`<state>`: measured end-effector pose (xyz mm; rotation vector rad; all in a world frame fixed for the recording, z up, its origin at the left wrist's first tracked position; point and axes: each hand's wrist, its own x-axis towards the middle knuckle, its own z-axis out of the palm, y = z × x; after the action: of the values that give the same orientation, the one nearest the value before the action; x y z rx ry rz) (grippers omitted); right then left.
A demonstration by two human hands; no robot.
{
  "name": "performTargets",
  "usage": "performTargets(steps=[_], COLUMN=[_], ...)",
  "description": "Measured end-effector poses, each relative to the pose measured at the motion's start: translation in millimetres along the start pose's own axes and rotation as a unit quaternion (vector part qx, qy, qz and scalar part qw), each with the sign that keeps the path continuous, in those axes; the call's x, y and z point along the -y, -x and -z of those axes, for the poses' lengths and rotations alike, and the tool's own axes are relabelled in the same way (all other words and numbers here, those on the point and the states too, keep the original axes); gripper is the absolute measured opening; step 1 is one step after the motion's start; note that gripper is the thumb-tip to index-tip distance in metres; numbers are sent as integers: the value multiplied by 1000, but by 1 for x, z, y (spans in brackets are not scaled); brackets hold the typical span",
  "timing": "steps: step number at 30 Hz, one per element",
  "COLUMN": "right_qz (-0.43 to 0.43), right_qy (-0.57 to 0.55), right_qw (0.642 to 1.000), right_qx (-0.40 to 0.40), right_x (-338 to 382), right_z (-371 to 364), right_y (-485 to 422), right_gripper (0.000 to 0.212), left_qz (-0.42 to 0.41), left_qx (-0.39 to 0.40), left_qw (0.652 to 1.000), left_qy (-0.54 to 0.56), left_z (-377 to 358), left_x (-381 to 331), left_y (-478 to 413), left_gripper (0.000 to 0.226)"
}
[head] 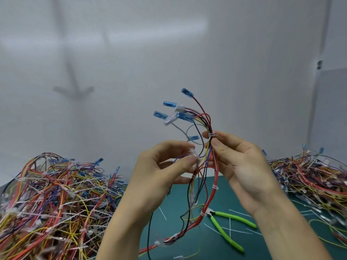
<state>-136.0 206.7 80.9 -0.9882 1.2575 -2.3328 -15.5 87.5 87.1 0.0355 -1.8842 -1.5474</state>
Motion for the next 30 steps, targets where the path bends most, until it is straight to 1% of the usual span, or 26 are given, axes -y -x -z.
performTargets(steps=[3, 6, 7, 9, 12, 15, 19, 22, 25, 28, 30], right_qz=[1, -1, -1, -1, 4, 16, 30, 36, 38, 41, 44], right_qy=[-26, -53, -57, -54, -41, 13, 81, 109, 106, 69, 47], right_qw=[1000, 998, 998, 997, 997, 997, 991, 987, 987, 990, 991], right_qx=[-13, -26, -34, -49, -66, -78, -102, -109, -115, -117, -118], right_x=[0, 2, 2, 2, 1, 3, 4, 3, 3, 3, 3], right_z=[2, 5, 6, 8, 10, 14, 19, 20, 21, 21, 21], right_y=[-2, -3, -3, -4, -5, -5, -7, -8, -8, -9, -9], right_gripper=[20, 20, 19, 17, 17, 17, 15, 15, 15, 14, 13], left_qz=[41, 91, 99, 98, 88, 79, 76, 60, 45, 36, 44], left_qx=[30, 72, 87, 109, 94, 59, 19, 7, 6, 8, 32], left_qw=[999, 992, 988, 984, 986, 990, 991, 990, 989, 990, 989], left_qy=[-7, -55, -78, -104, -102, -105, -109, -124, -138, -133, -137], left_z=[4, 9, 10, 10, 9, 6, 4, 3, 1, 0, 1], left_x=[1, 5, 6, 8, 10, 13, 17, 19, 19, 20, 23], left_y=[0, 1, 1, 1, 0, -2, -3, -5, -5, -6, -7], left_gripper=[40, 52, 50, 36, 14, 8, 9, 10, 11, 7, 33])
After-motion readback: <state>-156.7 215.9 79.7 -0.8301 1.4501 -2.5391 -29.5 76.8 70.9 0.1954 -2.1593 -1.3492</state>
